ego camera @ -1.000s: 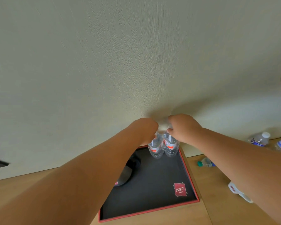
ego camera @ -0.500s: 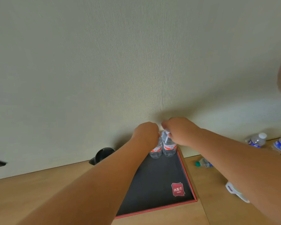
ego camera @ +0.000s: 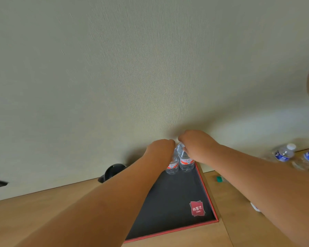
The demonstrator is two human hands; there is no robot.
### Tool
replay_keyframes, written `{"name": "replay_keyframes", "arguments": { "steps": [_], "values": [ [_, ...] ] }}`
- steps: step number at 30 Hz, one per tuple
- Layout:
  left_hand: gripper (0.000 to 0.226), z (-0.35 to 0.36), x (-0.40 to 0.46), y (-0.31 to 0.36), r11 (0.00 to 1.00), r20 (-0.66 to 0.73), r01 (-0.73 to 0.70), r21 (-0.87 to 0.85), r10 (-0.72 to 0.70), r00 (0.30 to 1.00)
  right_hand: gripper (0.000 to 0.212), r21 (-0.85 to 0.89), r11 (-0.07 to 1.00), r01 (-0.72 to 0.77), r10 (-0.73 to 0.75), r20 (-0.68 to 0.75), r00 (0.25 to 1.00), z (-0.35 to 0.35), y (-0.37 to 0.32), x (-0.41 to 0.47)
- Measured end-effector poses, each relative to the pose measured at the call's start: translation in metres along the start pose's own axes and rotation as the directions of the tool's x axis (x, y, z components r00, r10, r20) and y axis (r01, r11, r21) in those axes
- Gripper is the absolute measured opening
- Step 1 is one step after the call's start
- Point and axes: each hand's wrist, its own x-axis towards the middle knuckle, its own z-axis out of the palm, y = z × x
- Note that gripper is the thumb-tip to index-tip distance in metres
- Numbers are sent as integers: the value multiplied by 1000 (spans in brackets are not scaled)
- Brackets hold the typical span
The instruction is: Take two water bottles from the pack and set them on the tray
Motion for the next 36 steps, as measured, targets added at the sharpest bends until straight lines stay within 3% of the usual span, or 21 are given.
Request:
{"name": "replay_keyframes", "arguments": {
  "steps": [9,21,25,29,36],
  "values": [
    [35,6,-1,-9,995,-66,-45,-93,38,997,31,163,986,-20,31,-69,997,4,2,-1],
    [29,9,5,-15,969,-131,30,-244,-63,989,8,140,990,28,-8,-142,990,0,9,10],
    [31,15,3,-12,978,-132,23,-209,-51,990,23,98,995,20,-5,-148,989,0,2,7],
    [31,17,2,-7,980,-129,63,-188,-89,988,24,87,996,-11,21,-112,993,1,-2,7],
    [66,20,-19,-19,978,-194,108,-181,-143,971,37,148,987,-67,90,-160,983,-7,-5,-14]
  ]
}}
